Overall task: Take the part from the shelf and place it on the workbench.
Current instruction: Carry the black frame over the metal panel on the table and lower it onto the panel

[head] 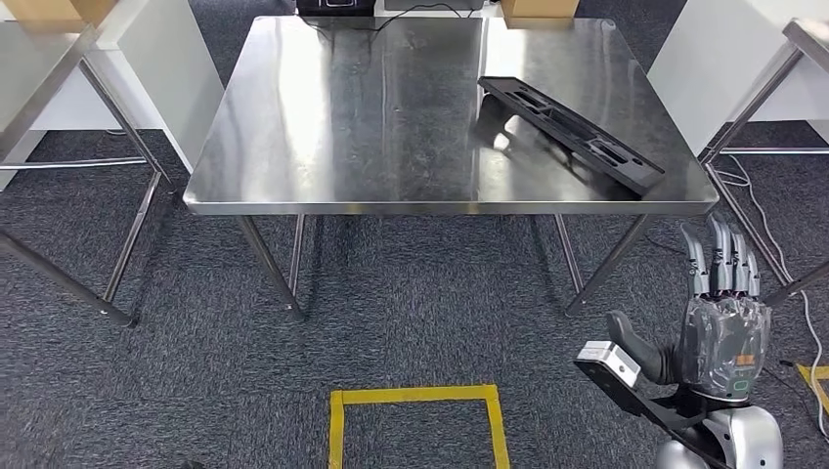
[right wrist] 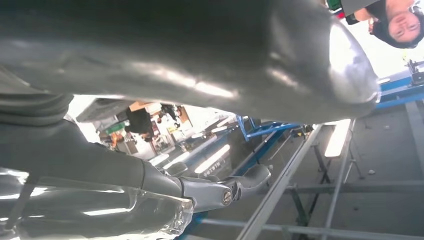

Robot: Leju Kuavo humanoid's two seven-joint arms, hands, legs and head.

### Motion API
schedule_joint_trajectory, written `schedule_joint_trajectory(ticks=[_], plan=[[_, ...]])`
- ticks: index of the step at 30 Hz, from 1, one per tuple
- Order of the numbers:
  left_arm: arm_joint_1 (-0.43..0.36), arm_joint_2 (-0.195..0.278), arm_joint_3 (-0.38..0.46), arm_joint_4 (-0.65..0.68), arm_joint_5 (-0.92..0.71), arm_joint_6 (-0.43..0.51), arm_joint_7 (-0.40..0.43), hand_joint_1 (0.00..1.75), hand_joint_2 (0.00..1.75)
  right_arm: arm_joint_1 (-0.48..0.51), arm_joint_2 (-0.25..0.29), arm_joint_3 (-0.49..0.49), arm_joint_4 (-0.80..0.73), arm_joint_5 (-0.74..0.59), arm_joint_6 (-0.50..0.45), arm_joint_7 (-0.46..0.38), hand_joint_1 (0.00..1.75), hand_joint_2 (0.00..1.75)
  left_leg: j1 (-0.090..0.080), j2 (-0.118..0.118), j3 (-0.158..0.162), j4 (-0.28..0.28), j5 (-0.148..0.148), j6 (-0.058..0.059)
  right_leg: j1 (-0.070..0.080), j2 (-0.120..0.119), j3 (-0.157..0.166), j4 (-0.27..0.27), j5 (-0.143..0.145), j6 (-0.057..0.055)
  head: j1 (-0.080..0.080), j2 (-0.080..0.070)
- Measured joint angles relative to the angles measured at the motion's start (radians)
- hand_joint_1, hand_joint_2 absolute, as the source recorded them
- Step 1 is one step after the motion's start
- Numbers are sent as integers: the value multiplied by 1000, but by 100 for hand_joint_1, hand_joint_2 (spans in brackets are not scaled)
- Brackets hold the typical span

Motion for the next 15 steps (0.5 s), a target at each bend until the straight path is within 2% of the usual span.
schedule_joint_trajectory(ticks=[1,2,4,5,6,8,9,10,11,12,13,14,15], plan=[[0,-1,0,0,-1,0,0,0,0,1,2,-1,0,-1,0,-2,0,0,-1,0,-3,-1,10,-5,4,0,33,-58,-11,-9,-1,0],[0,-1,0,-1,-2,0,-1,0,0,2,3,-2,0,-2,0,-4,0,0,0,0,-6,-3,20,-11,7,0,47,-89,-19,-18,-2,0],[3,-1,0,-1,-5,-1,-2,0,0,4,6,-4,0,-4,0,-5,0,0,5,-1,-10,-5,31,-26,5,-2,35,-98,-6,-32,-3,0],[4,-1,0,-1,-6,-1,-3,0,0,5,8,-6,0,-4,0,-5,0,0,8,-3,-16,5,12,-33,2,-3,28,-99,6,-41,-3,0],[6,-1,0,-1,-7,-2,-4,0,0,5,10,-6,0,-5,1,-5,0,0,10,-4,-26,33,-29,-40,-3,-5,18,-101,19,-49,-4,0],[8,1,0,-1,-8,-2,-5,0,0,7,14,-7,0,-6,2,-6,0,0,16,-6,-51,143,-143,-54,-5,-7,-9,-100,45,-58,-6,0],[8,2,0,-1,-8,-2,-5,0,0,8,15,-8,0,-7,3,-6,0,0,19,-5,-61,208,-182,-60,-5,-7,-23,-99,57,-58,-6,0],[8,3,0,-1,-9,-2,-5,0,0,8,16,-8,1,-8,4,-6,0,0,22,-5,-63,259,-194,-66,-6,-8,-37,-96,69,-55,-6,0],[8,4,0,-2,-9,-3,-5,0,0,8,17,-8,1,-9,6,-7,0,0,26,-5,-53,283,-181,-70,-7,-8,-53,-92,81,-51,-7,0],[8,6,0,-2,-9,-4,-5,0,0,7,17,-8,1,-12,8,-7,0,0,31,-5,-24,269,-153,-75,-10,-8,-69,-85,90,-45,-7,0],[7,7,0,-2,-10,-5,-5,0,0,6,17,-9,1,-14,10,-7,0,0,36,-5,22,220,-126,-79,-13,-8,-87,-75,97,-39,-7,0],[6,7,0,-2,-10,-5,-5,0,0,3,17,-9,1,-16,13,-8,0,0,38,-6,75,153,-119,-84,-14,-9,-104,-64,102,-32,-7,0],[5,8,0,-3,-10,-5,-5,0,0,1,17,-10,1,-19,16,-8,0,0,38,-8,119,87,-125,-84,-14,-9,-117,-52,107,-25,-8,0]])
